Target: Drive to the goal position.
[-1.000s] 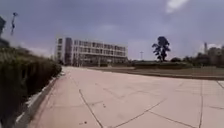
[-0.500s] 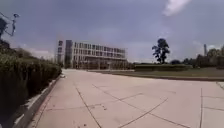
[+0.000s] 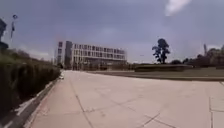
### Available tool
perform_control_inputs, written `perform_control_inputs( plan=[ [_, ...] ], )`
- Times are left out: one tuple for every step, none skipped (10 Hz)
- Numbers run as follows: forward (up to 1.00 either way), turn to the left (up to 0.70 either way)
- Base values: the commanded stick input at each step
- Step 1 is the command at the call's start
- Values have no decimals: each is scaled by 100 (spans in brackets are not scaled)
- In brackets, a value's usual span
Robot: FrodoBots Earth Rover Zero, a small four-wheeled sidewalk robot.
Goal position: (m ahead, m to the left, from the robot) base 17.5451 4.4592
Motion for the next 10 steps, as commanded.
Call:
perform_control_inputs(
  plan=[
    [70,0],
    [70,0],
    [70,0],
    [70,0],
    [70,0],
    [70,0],
    [70,0],
    [70,0],
    [70,13],
    [70,26]
  ],
)
